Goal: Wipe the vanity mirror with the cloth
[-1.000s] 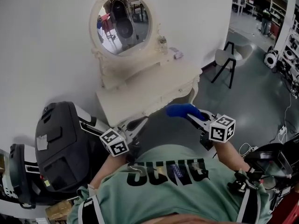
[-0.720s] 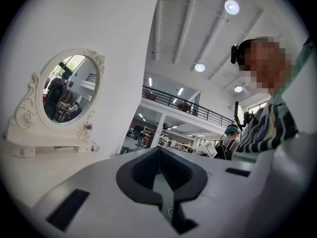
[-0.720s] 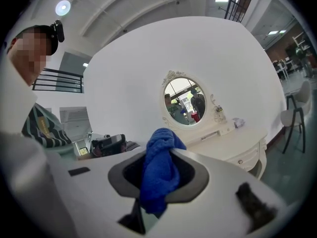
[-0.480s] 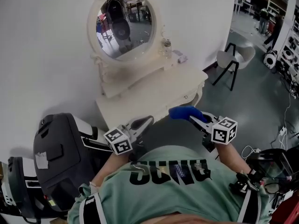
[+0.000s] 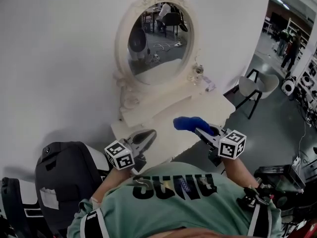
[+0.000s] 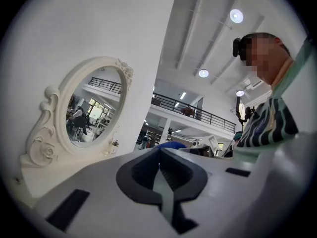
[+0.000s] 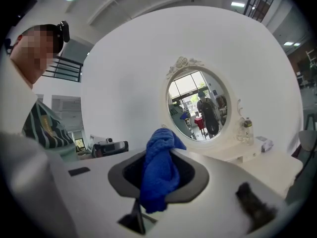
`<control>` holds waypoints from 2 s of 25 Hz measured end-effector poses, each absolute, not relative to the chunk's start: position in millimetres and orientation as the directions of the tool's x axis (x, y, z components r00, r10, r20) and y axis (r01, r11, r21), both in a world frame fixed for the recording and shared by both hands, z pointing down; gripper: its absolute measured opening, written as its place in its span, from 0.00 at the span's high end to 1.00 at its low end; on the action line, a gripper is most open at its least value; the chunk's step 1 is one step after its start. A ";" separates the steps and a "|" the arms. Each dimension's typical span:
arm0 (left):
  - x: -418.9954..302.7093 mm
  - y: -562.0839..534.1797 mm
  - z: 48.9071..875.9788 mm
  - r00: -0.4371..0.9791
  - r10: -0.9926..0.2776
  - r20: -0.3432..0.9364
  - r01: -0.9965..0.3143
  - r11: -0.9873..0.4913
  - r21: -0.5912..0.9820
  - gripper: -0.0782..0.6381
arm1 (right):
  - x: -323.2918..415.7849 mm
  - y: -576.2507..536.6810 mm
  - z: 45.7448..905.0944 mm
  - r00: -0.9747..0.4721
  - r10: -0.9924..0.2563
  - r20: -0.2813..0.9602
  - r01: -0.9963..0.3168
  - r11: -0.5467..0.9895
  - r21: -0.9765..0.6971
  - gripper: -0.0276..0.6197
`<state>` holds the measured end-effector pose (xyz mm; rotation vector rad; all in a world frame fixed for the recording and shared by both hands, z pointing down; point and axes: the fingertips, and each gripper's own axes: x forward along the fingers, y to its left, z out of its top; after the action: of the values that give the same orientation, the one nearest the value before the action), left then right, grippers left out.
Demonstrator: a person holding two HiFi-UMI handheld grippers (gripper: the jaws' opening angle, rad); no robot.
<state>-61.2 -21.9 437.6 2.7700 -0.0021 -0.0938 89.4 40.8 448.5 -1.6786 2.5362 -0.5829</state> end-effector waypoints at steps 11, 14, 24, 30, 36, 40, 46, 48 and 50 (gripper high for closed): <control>-53.1 -111.9 466.0 0.961 -0.277 -0.013 -0.245 -0.871 0.427 0.87 | 125.0 -88.2 471.0 -0.598 -0.775 0.206 -0.784 0.511 -0.353 0.83; -26.8 -134.5 460.4 0.934 -0.356 -0.031 -0.306 -0.842 0.444 0.87 | 156.0 -128.3 462.8 -0.617 -0.760 0.205 -0.783 0.566 -0.258 0.83; -30.8 -165.2 445.5 0.872 -0.489 -0.025 -0.440 -0.805 0.398 0.87 | 169.6 -301.1 284.7 -0.500 -0.863 -0.066 -0.858 0.484 0.171 0.83; -68.1 -181.3 439.7 0.869 -0.493 -0.039 -0.446 -0.815 0.370 0.87 | 130.2 -382.9 207.8 -0.344 -0.918 -0.198 -0.934 0.312 0.175 0.83; -101.5 -190.5 437.4 0.861 -0.504 -0.071 -0.438 -0.804 0.402 0.87 | 98.5 -419.0 192.1 -0.288 -0.931 -0.224 -0.958 0.275 0.086 0.83; -115.7 -193.9 434.4 0.849 -0.520 -0.093 -0.445 -0.800 0.402 0.87 | 86.3 -422.3 186.8 -0.264 -0.931 -0.252 -0.964 0.251 0.084 0.83; -122.4 -191.3 439.9 0.849 -0.521 -0.086 -0.448 -0.797 0.405 0.87 | 72.7 -420.9 198.9 -0.306 -0.926 -0.219 -0.948 0.275 0.161 0.84; -121.9 -190.1 442.3 0.848 -0.524 -0.083 -0.448 -0.790 0.418 0.87 | 58.6 -420.3 217.4 -0.338 -0.925 -0.175 -0.930 0.299 0.213 0.84; -120.6 -188.9 443.2 0.849 -0.522 -0.080 -0.446 -0.790 0.421 0.87 | 41.6 -419.3 247.7 -0.367 -0.923 -0.114 -0.905 0.326 0.272 0.84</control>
<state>-120.6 -188.9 443.2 2.6339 -0.7199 -0.2708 41.6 -419.3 247.7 -1.8005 2.6080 0.4673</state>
